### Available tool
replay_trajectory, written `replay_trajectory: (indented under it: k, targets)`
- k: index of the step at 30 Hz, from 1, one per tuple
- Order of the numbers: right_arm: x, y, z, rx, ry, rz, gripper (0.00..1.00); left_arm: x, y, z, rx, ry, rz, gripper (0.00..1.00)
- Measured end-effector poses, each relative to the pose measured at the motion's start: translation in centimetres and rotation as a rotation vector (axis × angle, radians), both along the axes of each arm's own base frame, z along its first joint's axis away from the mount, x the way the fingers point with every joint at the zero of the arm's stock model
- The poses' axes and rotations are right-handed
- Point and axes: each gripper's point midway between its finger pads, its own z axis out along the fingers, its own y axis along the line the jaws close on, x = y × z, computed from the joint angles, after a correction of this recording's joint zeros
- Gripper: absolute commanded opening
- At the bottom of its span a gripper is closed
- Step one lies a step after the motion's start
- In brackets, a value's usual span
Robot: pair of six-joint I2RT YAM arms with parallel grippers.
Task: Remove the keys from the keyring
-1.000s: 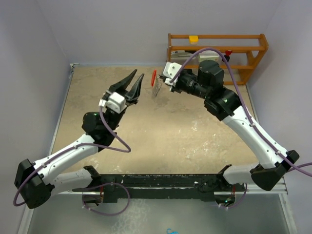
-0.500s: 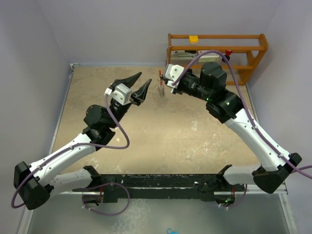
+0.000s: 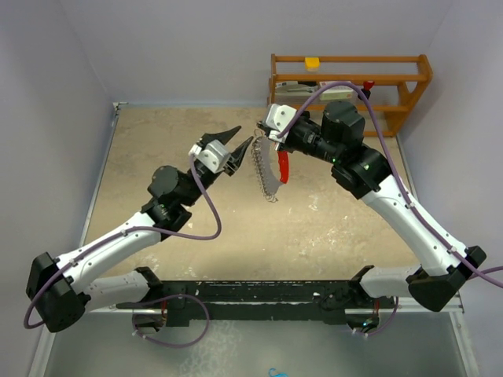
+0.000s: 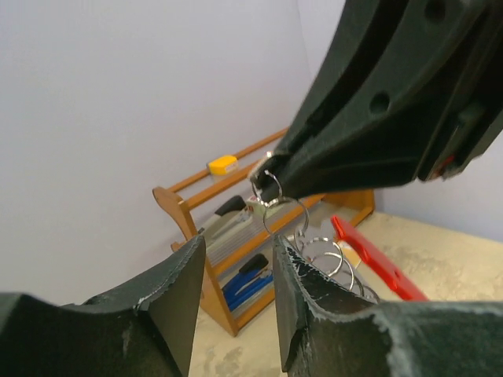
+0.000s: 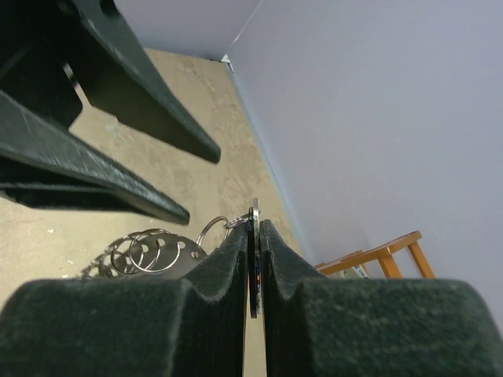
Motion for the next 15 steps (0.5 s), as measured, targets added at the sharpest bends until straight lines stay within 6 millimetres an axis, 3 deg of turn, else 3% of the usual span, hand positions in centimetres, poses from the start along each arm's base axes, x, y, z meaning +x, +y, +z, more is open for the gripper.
replay_trajectory:
  k: [6, 15]
  targets:
    - [0.0, 0.0, 0.0, 0.001, 0.001, 0.002, 0.11, 1.2, -0.8, -2.7, 0.072, -0.013, 0.027, 0.34]
    - [-0.1, 0.1, 0.0, 0.001, 0.001, 0.006, 0.11, 1.4, -0.1, -1.8, 0.018, -0.088, 0.07, 0.34]
